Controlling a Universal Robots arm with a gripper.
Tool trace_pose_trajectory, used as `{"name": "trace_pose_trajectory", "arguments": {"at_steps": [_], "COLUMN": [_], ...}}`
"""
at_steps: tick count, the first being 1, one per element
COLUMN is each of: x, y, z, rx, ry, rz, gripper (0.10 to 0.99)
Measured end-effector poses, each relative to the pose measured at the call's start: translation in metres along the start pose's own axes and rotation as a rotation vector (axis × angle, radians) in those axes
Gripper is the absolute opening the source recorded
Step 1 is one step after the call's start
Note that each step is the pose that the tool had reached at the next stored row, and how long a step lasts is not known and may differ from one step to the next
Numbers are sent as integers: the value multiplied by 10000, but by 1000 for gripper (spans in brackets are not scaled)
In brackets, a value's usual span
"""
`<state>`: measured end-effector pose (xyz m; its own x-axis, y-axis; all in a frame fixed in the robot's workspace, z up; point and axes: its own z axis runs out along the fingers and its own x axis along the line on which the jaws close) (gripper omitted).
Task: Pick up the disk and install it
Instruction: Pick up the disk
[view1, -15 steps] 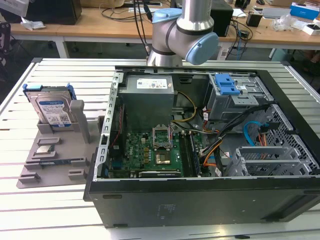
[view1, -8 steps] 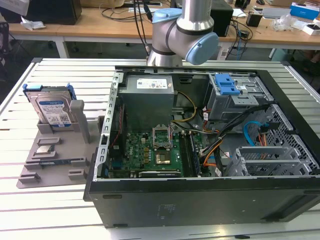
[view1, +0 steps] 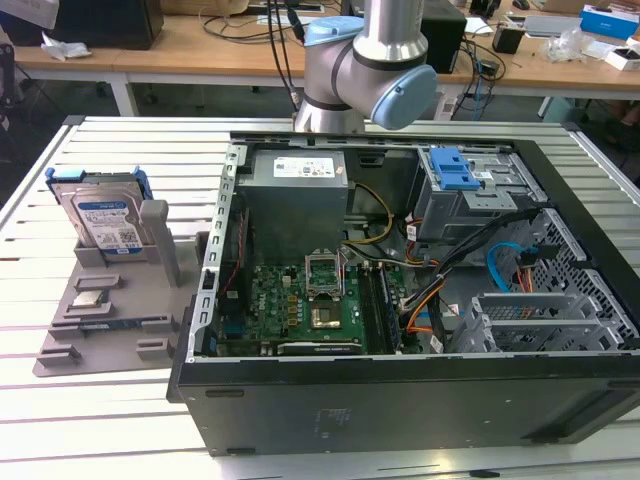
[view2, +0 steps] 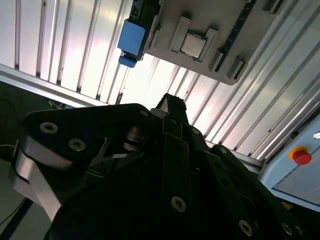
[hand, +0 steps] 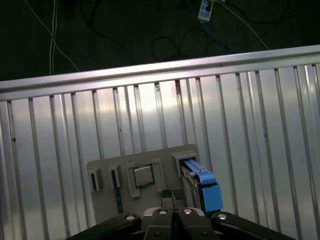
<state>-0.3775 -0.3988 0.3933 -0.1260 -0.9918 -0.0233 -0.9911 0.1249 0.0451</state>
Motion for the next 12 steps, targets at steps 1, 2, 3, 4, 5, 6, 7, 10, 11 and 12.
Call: {"name": "trace_pose_trajectory", "arguments": {"at_steps": [1,2,3,4,5,6,7,10,11,12], "x": [0,0,0,0,0,0,0,-17,-30,-51], "y": [0,0,0,0,0,0,0,2,3,5], "z": [0,0,0,0,0,0,0,0,1,1], "rx": [0,-1,0,-1,-1,-1,-1,-3,-1,-3], "ry": [1,2,2,2,3,3,4,4,3,4], "rz": [-11,-28,-40,-53,-62,-71,-77,-76,-77,-76], "gripper": [102,231,294,416,416,478,478,478,478,478]}}
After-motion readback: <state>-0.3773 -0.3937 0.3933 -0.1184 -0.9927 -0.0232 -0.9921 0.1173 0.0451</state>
